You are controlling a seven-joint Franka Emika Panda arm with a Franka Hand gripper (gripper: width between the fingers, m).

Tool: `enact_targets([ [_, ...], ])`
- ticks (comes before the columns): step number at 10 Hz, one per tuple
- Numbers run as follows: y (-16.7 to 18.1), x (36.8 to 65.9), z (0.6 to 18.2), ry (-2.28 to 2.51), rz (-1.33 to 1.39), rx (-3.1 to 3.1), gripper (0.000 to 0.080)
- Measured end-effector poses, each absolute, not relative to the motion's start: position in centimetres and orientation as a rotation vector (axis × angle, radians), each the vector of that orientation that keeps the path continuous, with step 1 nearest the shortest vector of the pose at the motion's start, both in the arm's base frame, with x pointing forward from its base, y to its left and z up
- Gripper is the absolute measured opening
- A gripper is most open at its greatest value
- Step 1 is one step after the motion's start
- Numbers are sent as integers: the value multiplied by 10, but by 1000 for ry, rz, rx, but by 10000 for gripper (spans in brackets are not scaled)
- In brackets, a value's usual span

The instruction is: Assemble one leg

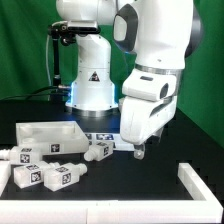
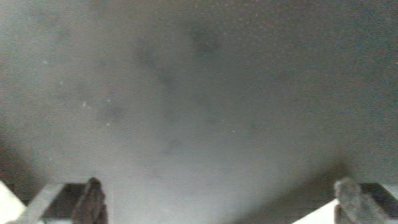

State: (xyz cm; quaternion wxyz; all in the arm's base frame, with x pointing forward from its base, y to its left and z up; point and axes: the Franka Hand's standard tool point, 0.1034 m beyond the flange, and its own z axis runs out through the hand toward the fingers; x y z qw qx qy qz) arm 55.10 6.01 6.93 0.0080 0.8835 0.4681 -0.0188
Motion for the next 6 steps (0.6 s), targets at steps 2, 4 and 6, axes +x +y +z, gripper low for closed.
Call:
enact_targets([
  [2, 60, 551, 69, 1463, -58, 2761, 650],
  [4, 60, 551, 69, 1461, -58, 2763, 650],
  [6, 51, 530, 75, 1395, -46, 2789, 650],
])
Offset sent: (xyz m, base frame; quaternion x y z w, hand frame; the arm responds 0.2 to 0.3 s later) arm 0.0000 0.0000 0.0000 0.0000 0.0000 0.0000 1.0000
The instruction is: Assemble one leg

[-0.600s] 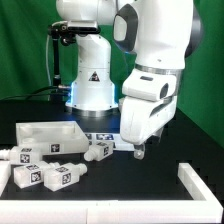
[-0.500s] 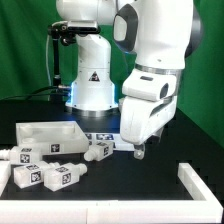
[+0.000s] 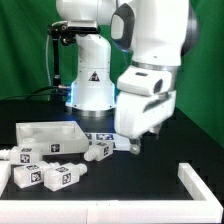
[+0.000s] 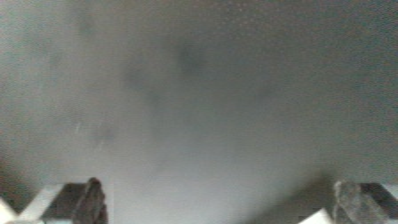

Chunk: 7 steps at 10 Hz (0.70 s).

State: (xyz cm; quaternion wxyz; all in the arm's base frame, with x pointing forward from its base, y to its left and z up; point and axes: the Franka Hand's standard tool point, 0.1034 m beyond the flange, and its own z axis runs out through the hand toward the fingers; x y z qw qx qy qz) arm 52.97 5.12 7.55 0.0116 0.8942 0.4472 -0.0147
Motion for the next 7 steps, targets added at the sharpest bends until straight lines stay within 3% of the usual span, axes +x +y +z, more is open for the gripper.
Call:
enact_targets([
  [3, 1, 475, 94, 1206, -114, 2870, 650],
  [4, -8, 485, 103, 1186, -150, 2876, 650],
  [7, -7, 492, 103, 1189, -139, 2872, 650],
])
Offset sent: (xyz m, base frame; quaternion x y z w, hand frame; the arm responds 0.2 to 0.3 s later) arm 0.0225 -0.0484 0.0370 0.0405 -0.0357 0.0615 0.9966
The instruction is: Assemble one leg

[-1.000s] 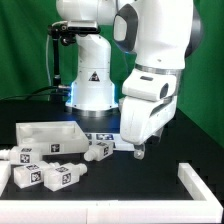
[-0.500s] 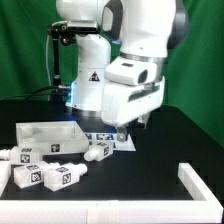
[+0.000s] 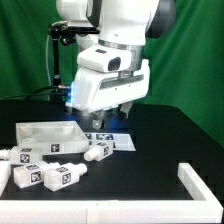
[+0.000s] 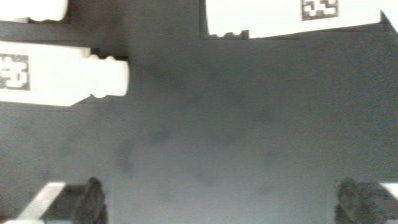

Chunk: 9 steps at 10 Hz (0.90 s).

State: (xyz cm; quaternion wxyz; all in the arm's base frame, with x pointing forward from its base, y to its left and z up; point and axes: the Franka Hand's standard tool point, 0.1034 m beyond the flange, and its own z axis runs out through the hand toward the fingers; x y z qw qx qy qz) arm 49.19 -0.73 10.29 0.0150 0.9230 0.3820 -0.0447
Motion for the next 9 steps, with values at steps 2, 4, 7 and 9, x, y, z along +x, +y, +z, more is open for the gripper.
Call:
enact_targets([
  [2, -28, 478, 98, 1216, -154, 2865, 650],
  [4, -66, 427, 90, 1118, -176, 2926, 650],
  [7, -96, 406, 94, 986, -240, 3025, 650],
  [9, -97, 405, 94, 984, -242, 3026, 650],
])
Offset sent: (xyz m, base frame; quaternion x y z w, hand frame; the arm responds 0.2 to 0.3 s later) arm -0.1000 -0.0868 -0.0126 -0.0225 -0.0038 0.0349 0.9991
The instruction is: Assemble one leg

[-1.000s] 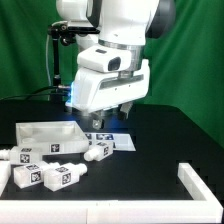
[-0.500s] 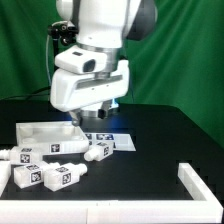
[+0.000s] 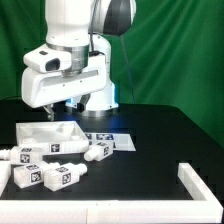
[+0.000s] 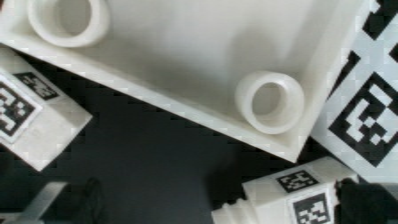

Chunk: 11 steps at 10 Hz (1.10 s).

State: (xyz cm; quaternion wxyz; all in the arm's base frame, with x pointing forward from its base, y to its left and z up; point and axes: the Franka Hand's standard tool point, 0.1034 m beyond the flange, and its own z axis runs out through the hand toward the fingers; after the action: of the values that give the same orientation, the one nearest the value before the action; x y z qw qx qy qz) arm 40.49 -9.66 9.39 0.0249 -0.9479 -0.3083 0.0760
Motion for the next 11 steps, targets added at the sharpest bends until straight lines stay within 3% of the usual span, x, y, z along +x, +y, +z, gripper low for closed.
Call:
enact_targets([
  [2, -116, 396, 82, -978, 222, -2929, 650],
  [4, -156, 360, 71, -845, 235, -2964, 650],
  [6, -183, 342, 64, -879, 215, -2939, 650],
  [11, -180, 344, 64, -850, 211, -2955, 650],
])
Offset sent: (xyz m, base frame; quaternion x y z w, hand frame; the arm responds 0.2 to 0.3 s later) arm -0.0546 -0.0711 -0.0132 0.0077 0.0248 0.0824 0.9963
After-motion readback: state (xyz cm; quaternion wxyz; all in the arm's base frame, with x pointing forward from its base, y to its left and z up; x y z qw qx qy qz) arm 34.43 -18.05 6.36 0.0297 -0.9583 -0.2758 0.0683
